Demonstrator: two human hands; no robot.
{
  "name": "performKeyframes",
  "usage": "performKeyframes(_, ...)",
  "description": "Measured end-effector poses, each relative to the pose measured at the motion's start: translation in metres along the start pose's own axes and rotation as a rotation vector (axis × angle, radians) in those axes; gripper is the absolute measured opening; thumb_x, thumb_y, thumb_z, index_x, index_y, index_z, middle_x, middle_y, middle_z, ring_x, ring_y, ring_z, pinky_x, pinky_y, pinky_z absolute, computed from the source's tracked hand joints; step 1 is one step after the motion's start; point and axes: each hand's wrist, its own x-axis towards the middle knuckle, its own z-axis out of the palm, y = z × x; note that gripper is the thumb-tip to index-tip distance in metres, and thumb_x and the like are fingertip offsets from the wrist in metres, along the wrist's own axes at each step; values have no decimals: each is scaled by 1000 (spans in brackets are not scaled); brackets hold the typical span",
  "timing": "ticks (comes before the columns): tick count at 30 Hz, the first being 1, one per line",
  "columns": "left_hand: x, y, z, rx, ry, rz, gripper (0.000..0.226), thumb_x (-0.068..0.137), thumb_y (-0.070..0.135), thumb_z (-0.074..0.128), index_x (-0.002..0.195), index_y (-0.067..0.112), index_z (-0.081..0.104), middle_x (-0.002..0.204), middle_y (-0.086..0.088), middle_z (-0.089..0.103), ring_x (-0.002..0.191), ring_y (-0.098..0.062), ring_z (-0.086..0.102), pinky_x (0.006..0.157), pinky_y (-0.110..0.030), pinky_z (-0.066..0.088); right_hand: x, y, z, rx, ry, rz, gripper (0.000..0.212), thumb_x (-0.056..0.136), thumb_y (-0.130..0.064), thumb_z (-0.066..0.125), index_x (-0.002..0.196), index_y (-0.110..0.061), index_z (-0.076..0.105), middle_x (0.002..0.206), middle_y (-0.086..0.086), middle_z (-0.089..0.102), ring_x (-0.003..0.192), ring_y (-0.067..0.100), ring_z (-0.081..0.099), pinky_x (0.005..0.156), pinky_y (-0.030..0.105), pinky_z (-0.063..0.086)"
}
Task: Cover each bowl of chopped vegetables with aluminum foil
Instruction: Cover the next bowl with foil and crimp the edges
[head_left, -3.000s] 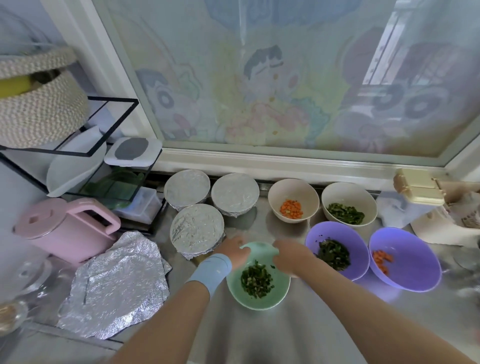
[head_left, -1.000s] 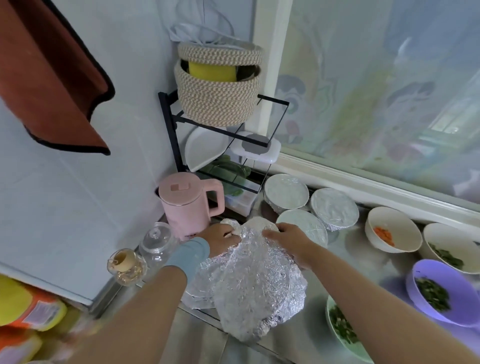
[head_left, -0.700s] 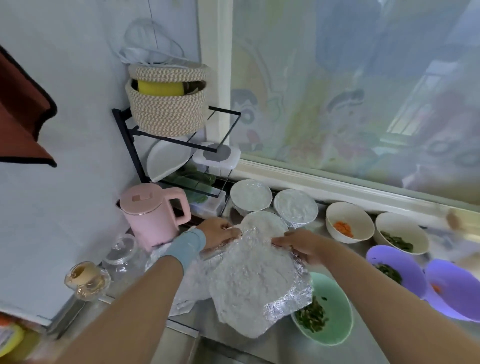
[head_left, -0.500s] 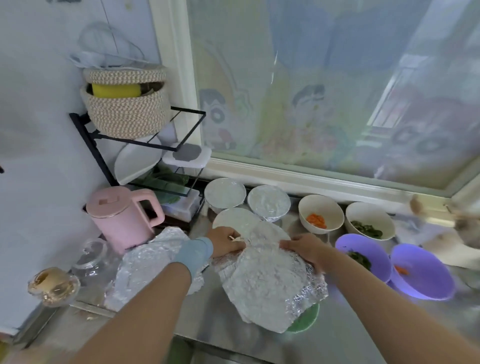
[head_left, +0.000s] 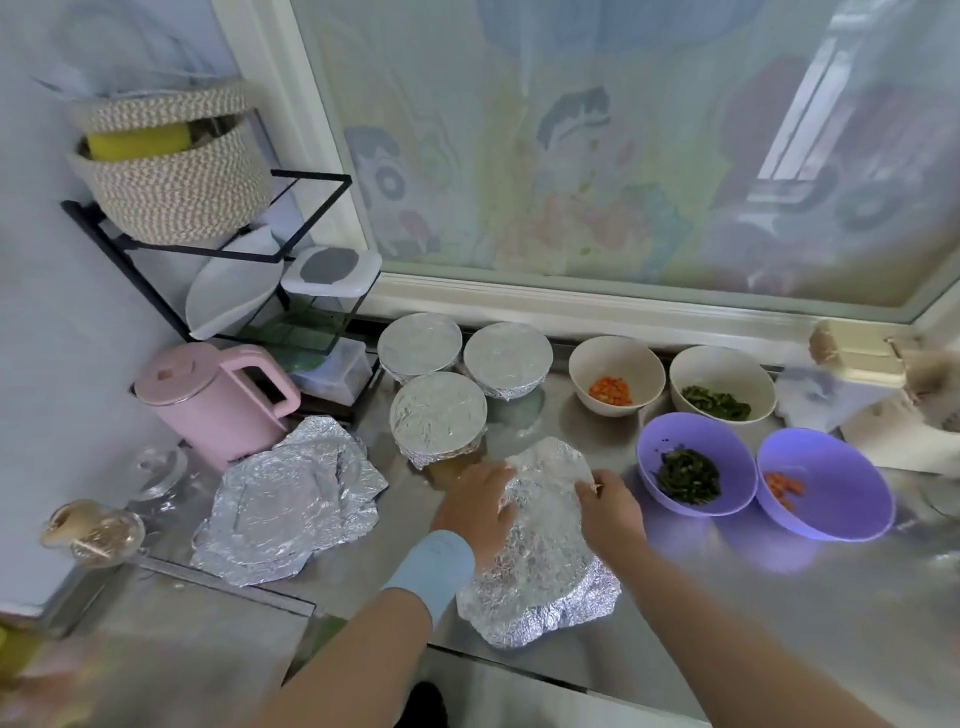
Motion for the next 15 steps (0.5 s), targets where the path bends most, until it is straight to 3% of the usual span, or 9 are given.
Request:
performKeyframes(3,-4,6,21,133,-169,22,68,101,49,34,157,24,5,164,5,-4,151,-17,-4,121,-37,4,0,0,6,-223,62,-50,37,96,-25,49,132,-18,45,125,11,56,112,32,53,91,40,42)
performKeyframes(6,-7,3,39,235,-203,27,80,97,59,33,156,25,-9,161,3,-24,148,-18,-21,121,-39,-8,-10,-1,12,-620,173,-355,55,92,-23,52,144,-17,35,146,9,37,132,31,39,106,43,36)
performKeyframes(9,-8,-1,47,247,-147,36,83,96,62,35,155,23,-9,160,2,-26,148,-18,-22,121,-39,-9,-13,-2,21,-728,14,-643,57,97,-26,44,151,-16,28,160,9,22,147,28,19,117,43,20)
performKeyframes(12,-10,-5,50,232,-102,51,82,98,59,34,155,21,-10,160,1,-25,148,-18,-21,122,-37,-8,-9,3,31,-810,-149,-601,61,101,-41,22,156,-17,9,164,6,2,151,23,-1,120,39,6)
performKeyframes(15,-14,-12,54,199,-47,43,72,102,50,30,155,23,-10,160,1,-24,148,-16,-21,120,-32,-11,-9,11,34,-768,-159,-506,62,101,-44,26,155,-22,7,164,4,5,150,23,6,118,40,14)
